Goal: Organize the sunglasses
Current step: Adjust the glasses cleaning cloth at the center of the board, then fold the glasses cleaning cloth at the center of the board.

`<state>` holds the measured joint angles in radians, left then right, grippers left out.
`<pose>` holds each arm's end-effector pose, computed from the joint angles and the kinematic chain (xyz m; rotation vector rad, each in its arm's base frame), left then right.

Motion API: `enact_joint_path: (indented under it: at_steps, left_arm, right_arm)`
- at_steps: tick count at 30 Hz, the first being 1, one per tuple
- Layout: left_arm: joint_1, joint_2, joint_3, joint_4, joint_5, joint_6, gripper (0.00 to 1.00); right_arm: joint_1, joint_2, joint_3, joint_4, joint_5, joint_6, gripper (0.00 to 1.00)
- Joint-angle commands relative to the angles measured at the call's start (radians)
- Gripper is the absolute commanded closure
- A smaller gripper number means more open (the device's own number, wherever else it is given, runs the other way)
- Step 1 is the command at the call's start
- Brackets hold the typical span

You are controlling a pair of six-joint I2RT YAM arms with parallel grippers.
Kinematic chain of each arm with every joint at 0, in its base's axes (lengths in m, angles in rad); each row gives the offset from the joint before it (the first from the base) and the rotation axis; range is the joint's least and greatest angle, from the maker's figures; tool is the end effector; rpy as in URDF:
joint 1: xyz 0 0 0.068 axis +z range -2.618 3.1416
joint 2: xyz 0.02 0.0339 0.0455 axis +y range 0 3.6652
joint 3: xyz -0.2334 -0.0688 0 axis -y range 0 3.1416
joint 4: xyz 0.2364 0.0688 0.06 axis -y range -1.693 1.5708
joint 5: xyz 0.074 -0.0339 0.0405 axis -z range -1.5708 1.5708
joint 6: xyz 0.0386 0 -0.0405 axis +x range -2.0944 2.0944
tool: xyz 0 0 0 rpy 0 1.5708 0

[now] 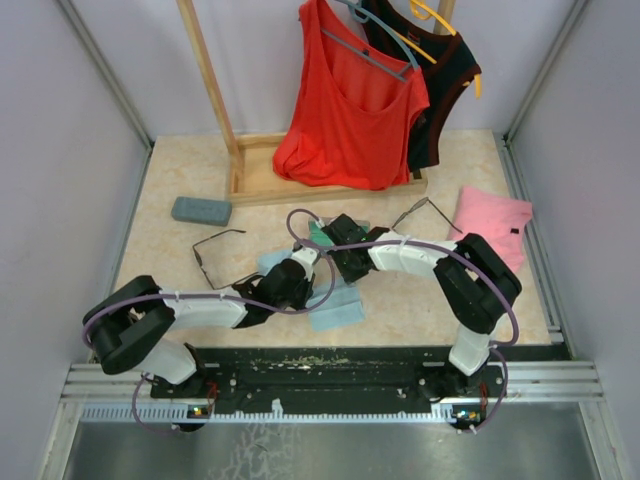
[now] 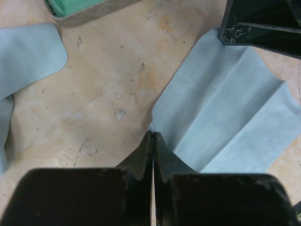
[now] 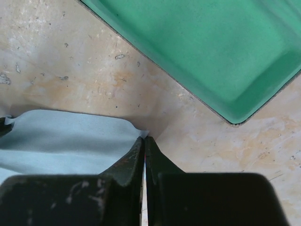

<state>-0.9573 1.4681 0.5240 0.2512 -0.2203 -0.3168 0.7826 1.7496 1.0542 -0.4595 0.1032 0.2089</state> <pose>0.1619 -0.2153 0.1181 0.6047 2.1988 -0.4335 0.2346 0.2277 0.1350 -0.7421 2.6208 0.1496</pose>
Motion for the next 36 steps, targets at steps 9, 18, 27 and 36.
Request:
enact_joint_path:
  at_steps: [9,18,27,36]
  left_arm:
    - [0.012,-0.004,0.041,0.020,0.015,0.009,1.00]
    - [0.032,-0.017,0.072,0.014,0.035,0.032,1.00]
    - [0.047,-0.041,0.114,-0.012,0.055,0.076,1.00]
    - [0.048,-0.094,0.122,-0.046,0.063,0.098,1.00]
  right_arm:
    - [0.005,-0.085,-0.116,0.131,-0.102,0.087,1.00]
    - [0.003,-0.239,-0.181,0.199,-0.030,0.126,1.00]
    - [0.003,-0.347,-0.224,0.201,0.006,0.157,1.00]
    - [0.003,-0.461,-0.259,0.153,0.028,0.180,1.00]
